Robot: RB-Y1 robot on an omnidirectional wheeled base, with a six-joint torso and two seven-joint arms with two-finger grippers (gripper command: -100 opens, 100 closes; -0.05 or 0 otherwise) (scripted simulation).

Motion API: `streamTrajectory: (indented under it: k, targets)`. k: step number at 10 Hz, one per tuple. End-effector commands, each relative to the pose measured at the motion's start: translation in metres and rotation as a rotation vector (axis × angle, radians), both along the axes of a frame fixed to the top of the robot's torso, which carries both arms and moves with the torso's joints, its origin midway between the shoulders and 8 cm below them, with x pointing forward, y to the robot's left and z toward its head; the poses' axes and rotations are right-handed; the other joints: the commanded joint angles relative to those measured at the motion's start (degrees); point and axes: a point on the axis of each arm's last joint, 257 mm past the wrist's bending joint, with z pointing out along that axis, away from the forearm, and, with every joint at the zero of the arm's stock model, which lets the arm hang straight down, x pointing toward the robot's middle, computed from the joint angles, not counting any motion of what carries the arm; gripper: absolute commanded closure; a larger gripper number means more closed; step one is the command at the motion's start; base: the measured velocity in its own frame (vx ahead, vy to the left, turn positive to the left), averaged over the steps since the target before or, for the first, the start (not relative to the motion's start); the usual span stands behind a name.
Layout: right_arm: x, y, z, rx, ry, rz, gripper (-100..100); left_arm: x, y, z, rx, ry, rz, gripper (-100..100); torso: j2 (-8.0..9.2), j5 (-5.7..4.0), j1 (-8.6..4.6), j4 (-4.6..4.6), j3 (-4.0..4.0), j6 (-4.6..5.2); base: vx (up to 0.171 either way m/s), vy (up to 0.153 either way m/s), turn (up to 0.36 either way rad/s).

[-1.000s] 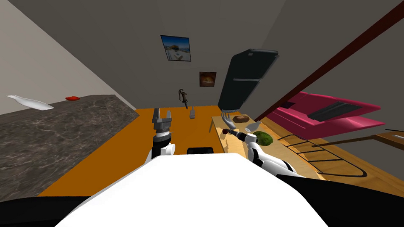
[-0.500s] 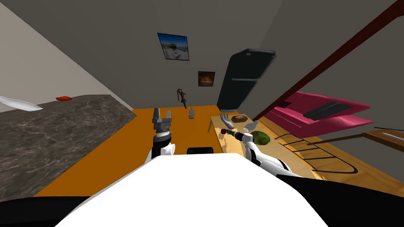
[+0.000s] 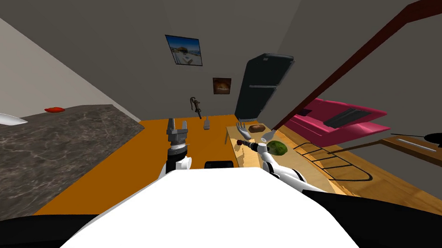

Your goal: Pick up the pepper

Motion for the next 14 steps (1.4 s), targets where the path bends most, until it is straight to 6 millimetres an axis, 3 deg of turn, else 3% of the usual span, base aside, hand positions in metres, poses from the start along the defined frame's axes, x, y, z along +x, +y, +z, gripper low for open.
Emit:
streamTrajectory:
  k: [1,2,3,4,5,6,7,9,10,13,14]
  targets:
    - [0.011,0.027,-0.003,-0.006,0.002,0.012,-100,0.000,0.000,0.000,0.000,0.000,0.000,0,0.00,0.00,0.00,0.00,0.00,0.00,-0.001,-0.082,-0.109]
    - [0.009,0.033,-0.007,-0.007,0.016,0.021,-100,0.000,0.000,0.000,0.000,0.000,0.000,0,-0.02,0.00,-0.04,0.00,-0.01,0.01,0.000,-0.092,-0.066]
    - [0.021,0.059,-0.006,0.001,0.010,0.025,-100,0.000,0.000,0.000,0.000,0.000,0.000,0,-0.05,0.00,-0.07,-0.01,-0.03,0.00,-0.015,-0.130,-0.124]
    - [0.020,0.062,-0.009,-0.010,0.015,0.030,-100,0.000,0.000,0.000,0.000,0.000,0.000,0,-0.01,-0.03,-0.19,-0.01,-0.01,0.02,-0.015,-0.113,-0.045]
    - [0.031,0.089,-0.006,-0.008,0.001,0.043,-100,0.000,0.000,0.000,0.000,0.000,0.000,0,0.01,-0.03,-0.16,0.01,0.01,0.00,-0.011,-0.119,-0.119]
    - [0.030,0.096,-0.010,-0.012,0.012,0.050,-100,0.000,0.000,0.000,0.000,0.000,0.000,0,0.02,-0.03,-0.18,0.01,0.01,0.02,-0.011,-0.106,-0.056]
    - [0.040,0.125,-0.004,0.007,-0.001,0.054,-100,0.000,0.000,0.000,0.000,0.000,0.000,0,0.00,-0.02,-0.13,0.00,0.00,-0.01,-0.002,-0.136,-0.130]
    - [0.039,0.133,-0.008,-0.013,0.000,0.072,-100,0.000,0.000,0.000,0.000,0.000,0.000,0,0.02,-0.03,-0.16,0.00,0.00,0.00,-0.012,-0.081,-0.009]
    - [0.050,0.161,0.001,-0.010,-0.031,0.081,-100,0.000,0.000,0.000,0.000,0.000,0.000,0,0.02,0.01,0.04,0.01,0.01,0.00,0.007,-0.091,-0.122]
    - [0.048,0.170,-0.002,-0.007,-0.021,0.089,-100,0.000,0.000,0.000,0.000,0.000,0.000,0,0.00,0.02,0.08,0.00,0.00,-0.01,-0.003,-0.048,-0.012]
    - [0.059,0.200,0.009,-0.013,-0.063,0.107,-100,0.000,0.000,0.000,0.000,0.000,0.000,0,0.02,0.06,0.23,0.00,0.01,0.00,-0.012,-0.081,-0.141]
